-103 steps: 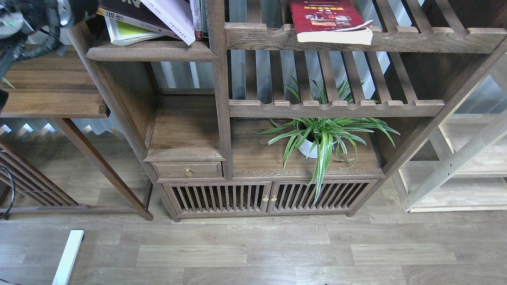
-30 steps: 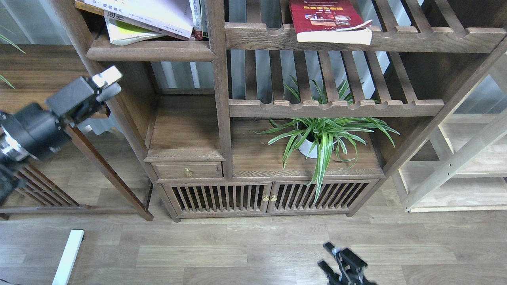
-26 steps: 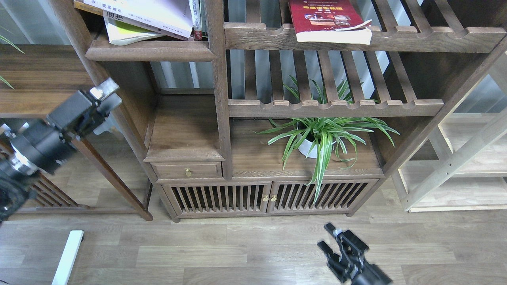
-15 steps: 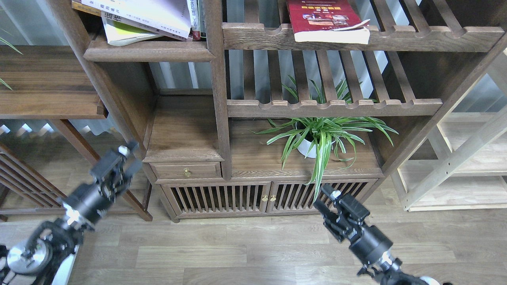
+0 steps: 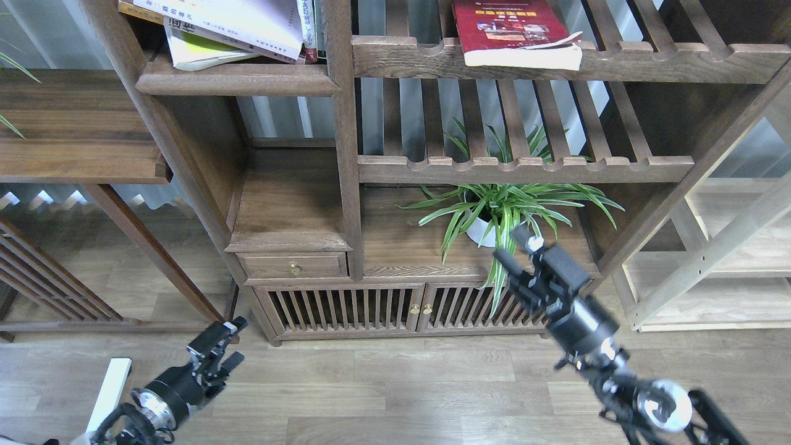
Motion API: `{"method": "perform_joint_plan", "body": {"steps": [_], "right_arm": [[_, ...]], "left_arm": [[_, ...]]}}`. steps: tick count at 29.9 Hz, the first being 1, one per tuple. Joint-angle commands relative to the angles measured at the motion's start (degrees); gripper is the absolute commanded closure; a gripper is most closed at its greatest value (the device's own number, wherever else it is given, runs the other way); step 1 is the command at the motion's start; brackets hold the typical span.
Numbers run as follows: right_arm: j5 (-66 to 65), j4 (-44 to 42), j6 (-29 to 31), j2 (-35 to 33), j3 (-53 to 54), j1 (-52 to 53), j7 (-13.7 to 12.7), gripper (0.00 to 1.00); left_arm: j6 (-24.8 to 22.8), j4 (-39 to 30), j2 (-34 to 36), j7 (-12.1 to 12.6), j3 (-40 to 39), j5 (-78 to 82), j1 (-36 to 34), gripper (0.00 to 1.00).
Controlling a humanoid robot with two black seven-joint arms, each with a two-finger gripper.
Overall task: Organize books on shelf
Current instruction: 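Lower the left gripper and raise the right gripper toward the red book, then reach the right gripper up to the red book on the middle shelf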
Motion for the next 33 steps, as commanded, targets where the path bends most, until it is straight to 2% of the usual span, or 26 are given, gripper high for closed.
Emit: {"method": "perform_joint_plan", "body": {"steps": [1, 7, 12, 24, 29, 33], "right_arm": [[-0.02, -0.04, -6.36, 0.20, 2.57, 7.13, 0.00, 0.17], [-0.10, -0.04, -15.51, 0.73, 5.74, 14.26, 0.00, 0.17], [-0.10, -0.04, -19.83, 0.82, 8.02, 17.52, 0.00, 0.16], [-0.02, 0.05, -17.28, -2.26, 8.73, 20.50, 0.00, 0.11], [-0.11, 0.05, -18.95, -2.35, 7.77, 24.90, 0.00, 0.11], [-0.19, 0.05, -22.72, -1.73, 6.98, 28.41, 0.00, 0.11]], "left_arm": [[0.01, 0.10, -0.78, 0.00, 0.18, 0.13, 0.15, 0.01], [0.01, 0.28, -0.43, 0.00, -0.17, 0.13, 0.15, 0.01], [0.01, 0.63, -0.34, 0.00, -0.17, 0.13, 0.15, 0.01], [0.01, 0.98, -0.34, 0.00, 0.01, 0.66, -0.11, 0.01], [0.01, 2.12, -0.52, 0.00, 0.36, 0.66, -0.55, 0.01], [0.01, 3.09, -0.69, 0.00, 0.62, 0.66, -1.78, 0.01]]}}
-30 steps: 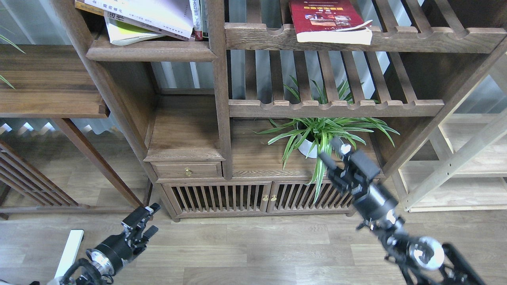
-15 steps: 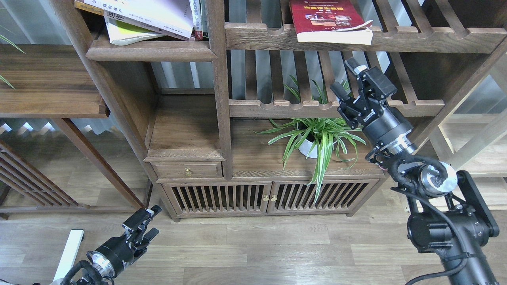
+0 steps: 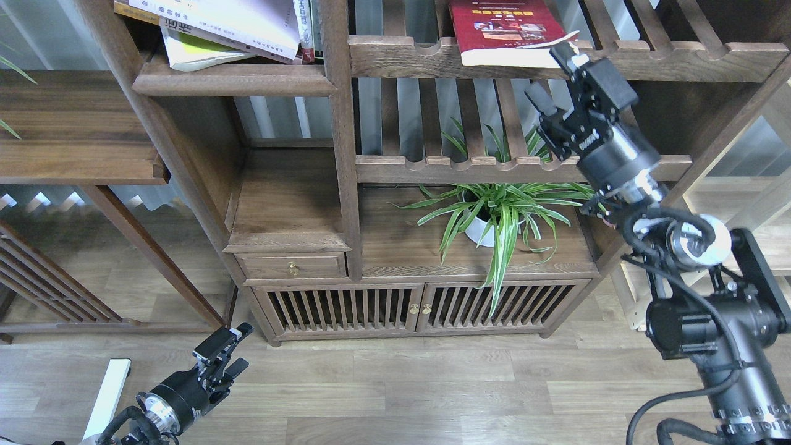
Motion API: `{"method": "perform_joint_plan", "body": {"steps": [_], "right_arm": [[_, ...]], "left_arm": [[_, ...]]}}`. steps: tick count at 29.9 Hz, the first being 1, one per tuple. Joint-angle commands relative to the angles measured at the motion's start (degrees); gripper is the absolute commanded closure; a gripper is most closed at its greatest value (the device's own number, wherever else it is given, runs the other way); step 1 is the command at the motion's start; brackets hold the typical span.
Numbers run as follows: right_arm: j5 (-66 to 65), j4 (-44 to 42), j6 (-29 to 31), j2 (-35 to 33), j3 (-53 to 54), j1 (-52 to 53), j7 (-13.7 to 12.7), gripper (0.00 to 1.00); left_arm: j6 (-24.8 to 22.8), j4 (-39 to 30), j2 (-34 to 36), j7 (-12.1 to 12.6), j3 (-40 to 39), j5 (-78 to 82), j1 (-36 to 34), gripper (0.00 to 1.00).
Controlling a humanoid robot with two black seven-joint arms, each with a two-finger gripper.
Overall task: Organize books on shelf
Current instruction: 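Reach the right gripper up to the red book on the middle shelf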
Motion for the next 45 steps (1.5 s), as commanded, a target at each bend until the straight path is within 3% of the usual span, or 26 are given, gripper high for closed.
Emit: {"method": "perform_joint_plan", "body": {"steps": [1, 12, 26, 34, 45], "right_arm": [[-0.17, -0.01, -3.22, 0.88, -1.14, 2.94, 0.00, 0.11], [-5.01, -0.19, -7.10, 8.00, -2.12, 3.91, 0.00, 0.10], [-5.36, -5.98, -7.71, 7.74, -1.50, 4.87, 0.00, 0.11], [-5.54, -12.13, -7.71, 7.21, -0.36, 12.17, 0.00, 0.11], [-5.62, -13.28, -7.89, 6.24, 3.24, 12.61, 0.00, 0.15]], "left_arm": [[-0.01, 1.06, -0.15, 0.00, 0.32, 0.00, -1.10, 0.01], [-0.01, 1.42, 0.47, 0.00, 0.32, -0.09, -1.46, 0.01], [-0.01, 0.89, 0.56, 0.00, 0.05, -0.35, -0.84, 0.01], [-0.01, 0.89, 1.70, 0.00, -0.12, -0.79, 0.04, 0.01], [-0.01, 0.80, 1.79, 0.00, -0.21, -0.79, 0.48, 0.01]]}}
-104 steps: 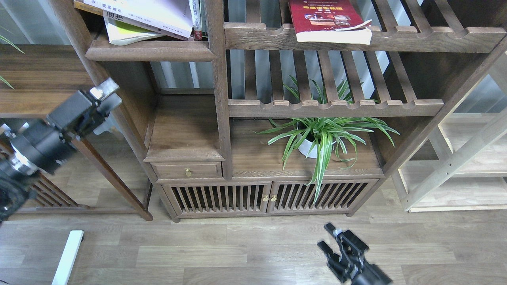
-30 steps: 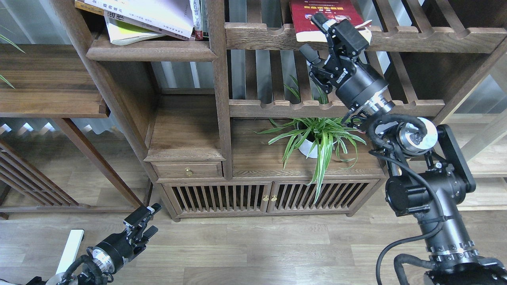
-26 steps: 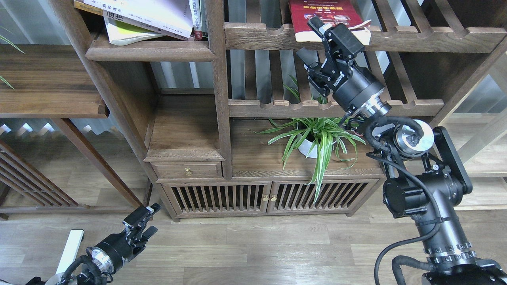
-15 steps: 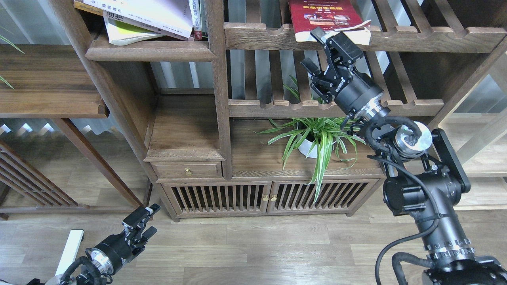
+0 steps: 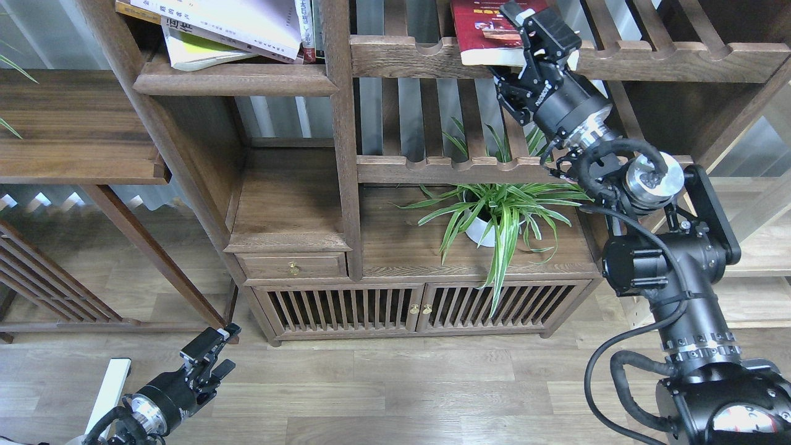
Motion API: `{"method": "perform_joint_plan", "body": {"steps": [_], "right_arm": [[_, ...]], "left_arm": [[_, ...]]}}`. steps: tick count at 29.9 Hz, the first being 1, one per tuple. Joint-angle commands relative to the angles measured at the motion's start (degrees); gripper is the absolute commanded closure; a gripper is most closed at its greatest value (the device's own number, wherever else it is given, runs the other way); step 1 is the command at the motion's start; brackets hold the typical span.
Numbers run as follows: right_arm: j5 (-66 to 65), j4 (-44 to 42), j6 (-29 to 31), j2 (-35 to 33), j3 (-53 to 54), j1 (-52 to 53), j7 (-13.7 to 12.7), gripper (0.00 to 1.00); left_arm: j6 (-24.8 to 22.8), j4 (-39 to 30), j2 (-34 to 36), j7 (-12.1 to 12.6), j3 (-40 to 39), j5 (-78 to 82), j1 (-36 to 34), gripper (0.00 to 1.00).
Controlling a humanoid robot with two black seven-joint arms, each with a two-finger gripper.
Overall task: Organize books on shelf
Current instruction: 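Reach the right gripper up to the red book on the middle shelf, then grasp the red book with the right gripper and pull it out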
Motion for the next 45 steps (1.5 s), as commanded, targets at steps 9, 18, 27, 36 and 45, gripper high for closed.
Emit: {"method": "perform_joint_plan", "body": {"steps": [9, 18, 27, 36, 45], "right_arm": [[-0.17, 0.13, 0.22, -1.16, 1.09, -2.10, 0.00, 0.44], [-3.51, 0.39, -0.31, -1.34, 0.65, -1.75, 0.00, 0.70], [-3.51, 0.48, -0.31, -5.29, 3.81, -3.06, 0.00, 0.84], [-1.14, 3.02, 0.74, -6.09, 5.13, -8.34, 0.00, 0.84], [6.50, 10.05, 4.95, -6.44, 6.45, -17.91, 0.00, 0.85]], "left_arm": [[0.00, 0.05, -0.09, 0.00, 0.12, 0.09, 0.13, 0.01], [0.00, 0.23, 0.00, 0.00, 0.21, 0.18, 0.05, 0.01], [0.00, 0.40, 0.00, 0.00, 0.38, 0.27, -0.04, 0.01], [0.00, 0.49, 0.00, 0.00, 0.56, 0.18, -0.92, 0.01], [0.00, 1.37, 0.00, 0.00, -0.23, 0.01, -5.04, 0.02]]}}
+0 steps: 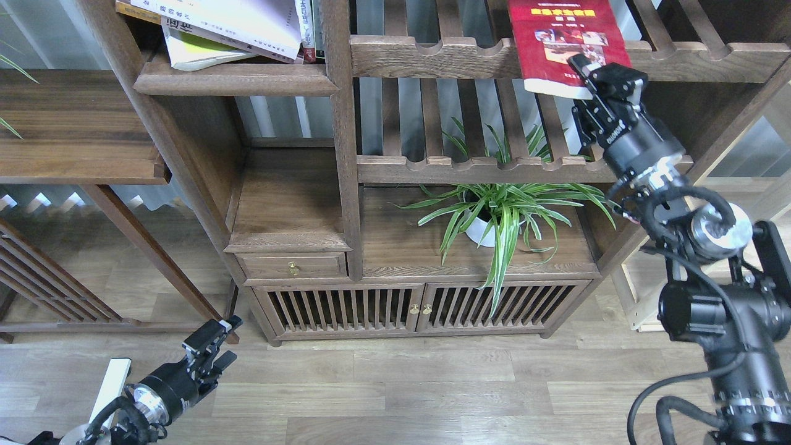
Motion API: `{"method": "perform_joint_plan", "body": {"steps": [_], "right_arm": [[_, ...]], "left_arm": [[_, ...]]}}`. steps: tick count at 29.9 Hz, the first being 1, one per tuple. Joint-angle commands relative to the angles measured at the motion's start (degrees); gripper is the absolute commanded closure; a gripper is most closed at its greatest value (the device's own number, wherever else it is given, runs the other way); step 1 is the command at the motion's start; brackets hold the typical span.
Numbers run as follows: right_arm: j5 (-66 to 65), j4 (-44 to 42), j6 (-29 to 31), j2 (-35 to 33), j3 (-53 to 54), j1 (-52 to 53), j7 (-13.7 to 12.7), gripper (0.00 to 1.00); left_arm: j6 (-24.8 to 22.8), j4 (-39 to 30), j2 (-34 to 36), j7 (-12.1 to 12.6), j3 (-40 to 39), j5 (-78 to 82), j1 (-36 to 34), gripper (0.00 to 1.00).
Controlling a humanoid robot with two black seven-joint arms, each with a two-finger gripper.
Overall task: Organize books on shelf
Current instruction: 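Grasp the red book with the right gripper and pull it out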
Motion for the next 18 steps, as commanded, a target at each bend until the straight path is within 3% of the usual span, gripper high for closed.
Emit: {"method": "perform_joint_plan", "body": {"steps": [1, 8, 18], "right_arm": [[3.28, 2.98, 2.25, -0.34, 0.56, -4.48, 0.00, 0.85], [8.02, 3.78, 3.22, -1.75, 6.27, -8.70, 0.00, 0.85], [16.20, 5.10, 6.64, -5.79, 10.23, -16.69, 0.00, 0.83]], "left_arm": [[0.00, 0.78, -0.09, 0.00, -0.64, -0.08, -2.95, 0.02], [0.00, 7.01, 0.00, 0.00, -0.46, -0.52, -11.03, 0.02], [0.00, 9.30, -0.09, 0.00, 0.51, -0.44, -14.03, 0.02]]}}
